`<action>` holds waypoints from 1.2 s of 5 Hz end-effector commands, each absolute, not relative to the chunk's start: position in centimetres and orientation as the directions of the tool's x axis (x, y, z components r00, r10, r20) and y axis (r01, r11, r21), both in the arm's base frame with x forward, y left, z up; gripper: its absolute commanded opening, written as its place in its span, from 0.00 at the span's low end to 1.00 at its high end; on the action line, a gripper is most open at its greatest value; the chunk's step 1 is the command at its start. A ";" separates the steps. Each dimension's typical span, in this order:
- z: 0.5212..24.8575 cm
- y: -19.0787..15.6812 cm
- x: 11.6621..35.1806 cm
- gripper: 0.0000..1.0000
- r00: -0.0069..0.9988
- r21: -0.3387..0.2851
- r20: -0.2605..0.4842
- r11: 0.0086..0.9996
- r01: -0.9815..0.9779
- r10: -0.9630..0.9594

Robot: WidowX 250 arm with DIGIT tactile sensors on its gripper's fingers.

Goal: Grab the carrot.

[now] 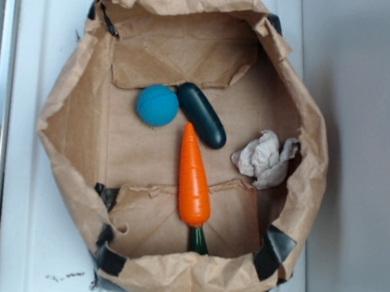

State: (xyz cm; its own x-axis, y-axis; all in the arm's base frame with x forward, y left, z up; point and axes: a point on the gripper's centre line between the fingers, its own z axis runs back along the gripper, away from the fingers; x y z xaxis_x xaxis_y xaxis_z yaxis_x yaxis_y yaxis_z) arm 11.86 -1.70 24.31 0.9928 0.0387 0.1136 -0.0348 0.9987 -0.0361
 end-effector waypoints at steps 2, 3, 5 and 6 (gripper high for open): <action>24.4 -2.2 14.5 1.00 0.993 -0.040 0.116 0.999 -0.015 0.019; 23.9 -2.3 17.4 1.00 0.992 -0.039 0.121 0.999 -0.026 0.031; 21.0 0.7 22.5 1.00 0.970 -0.062 0.205 0.987 0.147 -0.131; 18.8 2.1 24.5 1.00 0.958 0.023 0.221 0.983 0.182 -0.183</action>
State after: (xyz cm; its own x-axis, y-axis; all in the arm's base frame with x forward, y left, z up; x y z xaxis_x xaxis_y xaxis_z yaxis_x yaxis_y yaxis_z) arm 24.06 2.14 17.67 0.9685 -0.1721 0.1802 0.1739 0.9847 0.0057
